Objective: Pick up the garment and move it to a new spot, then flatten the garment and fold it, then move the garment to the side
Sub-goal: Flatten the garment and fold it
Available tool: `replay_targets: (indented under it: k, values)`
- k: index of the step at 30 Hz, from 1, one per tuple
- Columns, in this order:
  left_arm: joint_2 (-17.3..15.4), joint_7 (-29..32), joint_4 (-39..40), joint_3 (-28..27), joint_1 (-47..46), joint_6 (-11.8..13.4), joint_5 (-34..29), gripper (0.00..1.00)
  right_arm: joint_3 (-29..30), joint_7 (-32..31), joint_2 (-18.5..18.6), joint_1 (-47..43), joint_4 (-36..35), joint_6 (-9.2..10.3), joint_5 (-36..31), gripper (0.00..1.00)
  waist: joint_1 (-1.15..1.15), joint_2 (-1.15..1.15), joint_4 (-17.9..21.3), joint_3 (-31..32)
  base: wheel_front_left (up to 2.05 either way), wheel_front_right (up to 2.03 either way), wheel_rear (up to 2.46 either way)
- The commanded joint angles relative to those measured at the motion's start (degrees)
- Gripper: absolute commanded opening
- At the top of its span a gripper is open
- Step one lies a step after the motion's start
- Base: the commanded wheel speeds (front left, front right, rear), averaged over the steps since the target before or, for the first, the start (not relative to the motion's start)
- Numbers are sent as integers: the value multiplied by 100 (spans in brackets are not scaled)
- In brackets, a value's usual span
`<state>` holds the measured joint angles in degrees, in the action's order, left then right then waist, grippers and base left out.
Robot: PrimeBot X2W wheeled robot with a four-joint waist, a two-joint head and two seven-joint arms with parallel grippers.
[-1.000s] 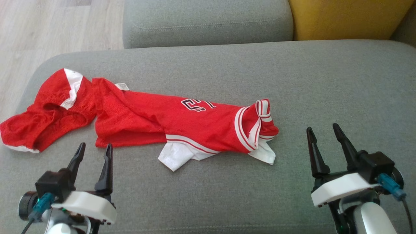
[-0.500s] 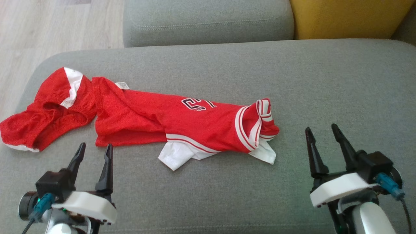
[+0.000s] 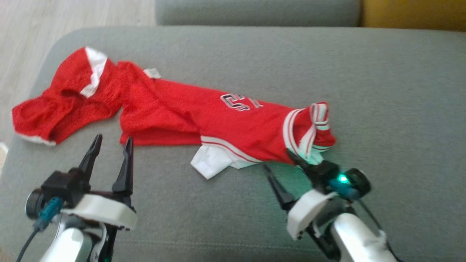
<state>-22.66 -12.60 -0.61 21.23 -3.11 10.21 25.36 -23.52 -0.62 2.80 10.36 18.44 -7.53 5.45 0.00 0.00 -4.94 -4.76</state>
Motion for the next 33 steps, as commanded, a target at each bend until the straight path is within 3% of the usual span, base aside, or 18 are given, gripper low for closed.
replay_targets:
  k: [1, 5, 14, 16, 17, 24, 29, 33]
  values:
    - [-87, -75, 112, -237, -403, -53, -54, 100, -315, -12, 8, 360, 52, 4, -24, 100, 0, 0, -211, -204, 0, 0, 0]
    - [7, -132, 10, -170, -665, -164, -93, 100, -728, 37, 8, 833, 695, 4, -56, 100, 0, 0, -431, -439, 0, 0, 0]
    - [147, -209, -215, -137, -1062, -343, -183, 100, -871, 97, 8, 1602, 1877, 4, -325, 100, 0, 0, -692, -770, 0, 0, 0]
    - [180, -219, -255, -157, -1110, -367, -198, 100, -932, 91, 8, 1680, 2074, 4, -219, 38, 0, 0, -711, -812, 0, 0, 0]
    - [192, -224, -269, -175, -1127, -377, -203, 100, -969, 120, 8, 1714, 2130, 4, -134, 0, 0, 0, -710, -835, 0, 0, 0]
    - [233, -237, -350, -329, -1104, -389, -279, 100, -1005, 419, 8, 1693, 1937, 4, 442, 0, 0, 0, -537, -860, 0, 0, 0]
    - [262, -239, -290, -461, -994, -410, -322, 100, -765, 336, 8, 1403, 1324, 4, 655, 0, 0, 0, -252, -811, 0, 0, 0]
    - [277, -239, -228, -556, -889, -424, -360, 100, -321, -131, 25, 854, 461, 4, 691, 0, 0, 0, 24, -774, 0, 0, 0]
